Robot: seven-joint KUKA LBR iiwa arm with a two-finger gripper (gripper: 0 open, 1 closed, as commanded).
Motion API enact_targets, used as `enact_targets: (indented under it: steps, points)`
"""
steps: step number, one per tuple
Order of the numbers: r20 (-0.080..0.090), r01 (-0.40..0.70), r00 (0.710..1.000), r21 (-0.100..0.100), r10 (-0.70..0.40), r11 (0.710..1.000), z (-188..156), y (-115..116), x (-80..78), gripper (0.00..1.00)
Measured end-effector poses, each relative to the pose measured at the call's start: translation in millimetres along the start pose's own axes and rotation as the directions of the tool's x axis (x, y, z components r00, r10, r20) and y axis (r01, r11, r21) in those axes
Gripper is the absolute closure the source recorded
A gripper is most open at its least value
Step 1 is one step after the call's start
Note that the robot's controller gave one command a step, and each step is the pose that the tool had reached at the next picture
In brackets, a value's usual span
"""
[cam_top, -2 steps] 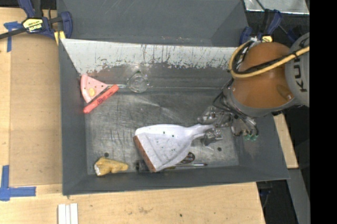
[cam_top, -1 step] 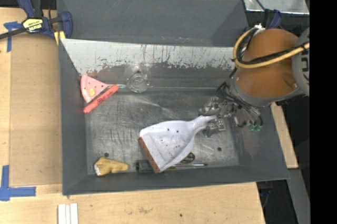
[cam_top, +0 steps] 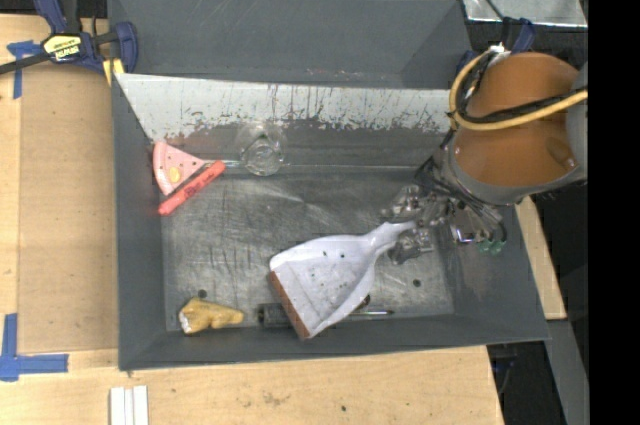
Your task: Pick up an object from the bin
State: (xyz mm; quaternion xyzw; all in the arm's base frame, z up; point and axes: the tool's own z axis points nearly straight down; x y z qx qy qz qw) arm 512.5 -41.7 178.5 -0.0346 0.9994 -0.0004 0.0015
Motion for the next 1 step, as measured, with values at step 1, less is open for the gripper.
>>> enact_targets:
  steps: [1]
  points:
    - [0.0,-0.022,1.0,0.0,0.022,1.0,-25.4,-7.5,-24.5,1.0]
